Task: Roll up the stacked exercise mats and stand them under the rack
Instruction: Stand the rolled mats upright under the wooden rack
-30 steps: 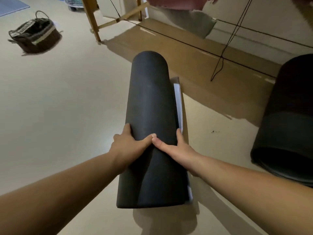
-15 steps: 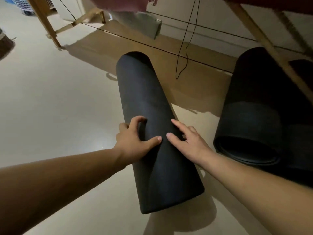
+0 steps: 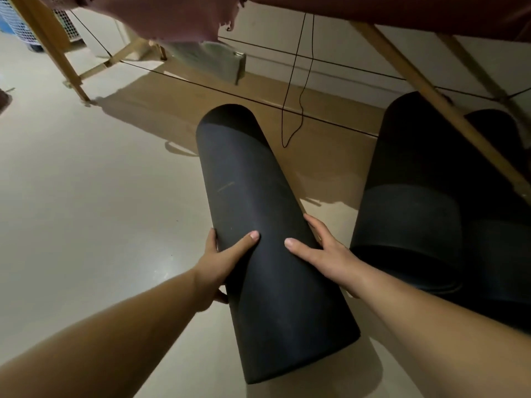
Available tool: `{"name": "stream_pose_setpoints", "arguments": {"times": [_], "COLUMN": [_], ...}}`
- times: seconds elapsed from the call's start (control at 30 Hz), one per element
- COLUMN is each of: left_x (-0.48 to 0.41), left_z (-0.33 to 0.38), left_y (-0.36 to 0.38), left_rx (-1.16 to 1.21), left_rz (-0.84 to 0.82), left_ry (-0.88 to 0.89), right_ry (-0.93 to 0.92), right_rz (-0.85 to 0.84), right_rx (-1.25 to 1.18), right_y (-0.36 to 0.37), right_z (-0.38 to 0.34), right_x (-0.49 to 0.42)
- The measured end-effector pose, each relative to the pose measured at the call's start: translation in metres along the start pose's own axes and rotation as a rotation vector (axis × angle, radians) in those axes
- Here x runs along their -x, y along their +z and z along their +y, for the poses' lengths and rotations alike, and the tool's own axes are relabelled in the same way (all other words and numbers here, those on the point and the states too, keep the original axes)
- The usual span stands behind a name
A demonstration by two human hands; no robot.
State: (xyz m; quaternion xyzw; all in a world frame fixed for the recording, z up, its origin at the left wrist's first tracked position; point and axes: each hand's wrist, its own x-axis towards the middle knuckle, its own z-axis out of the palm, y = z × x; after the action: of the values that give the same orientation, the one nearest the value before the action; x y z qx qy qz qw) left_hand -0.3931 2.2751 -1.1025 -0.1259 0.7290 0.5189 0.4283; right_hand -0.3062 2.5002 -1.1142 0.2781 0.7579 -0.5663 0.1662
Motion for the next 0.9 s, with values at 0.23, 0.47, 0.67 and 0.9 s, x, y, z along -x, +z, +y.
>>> {"name": "stream_pose_setpoints", "arguments": {"times": [0.23, 0.47, 0.67, 0.9], "left_x": [-0.013, -0.039, -0.053, -0.032], "left_z": [0.013, 0.067, 0.074, 0.026], "left_y": [0.007, 0.036, 0.068, 0.028], "left_rx": [0.01, -0.113, -0.208, -0.343], "left_rz": [-0.028, -0.05, -0.059, -0.13], "left_ry": [0.035, 0.207, 0.317, 0.36], "right_ry": [0.065, 0.164, -0.024, -0.009], "right_rz": [0.093, 0.391, 0.503, 0.492], "right_rx": [-0.101, 0.006, 0.374, 0.486], "right_y": [0.012, 0.006, -0.013, -0.008], "right_z": [0.007, -0.001, -0.015, -0.015], "right_x": [0.017, 0.02, 0.018, 0.01]}}
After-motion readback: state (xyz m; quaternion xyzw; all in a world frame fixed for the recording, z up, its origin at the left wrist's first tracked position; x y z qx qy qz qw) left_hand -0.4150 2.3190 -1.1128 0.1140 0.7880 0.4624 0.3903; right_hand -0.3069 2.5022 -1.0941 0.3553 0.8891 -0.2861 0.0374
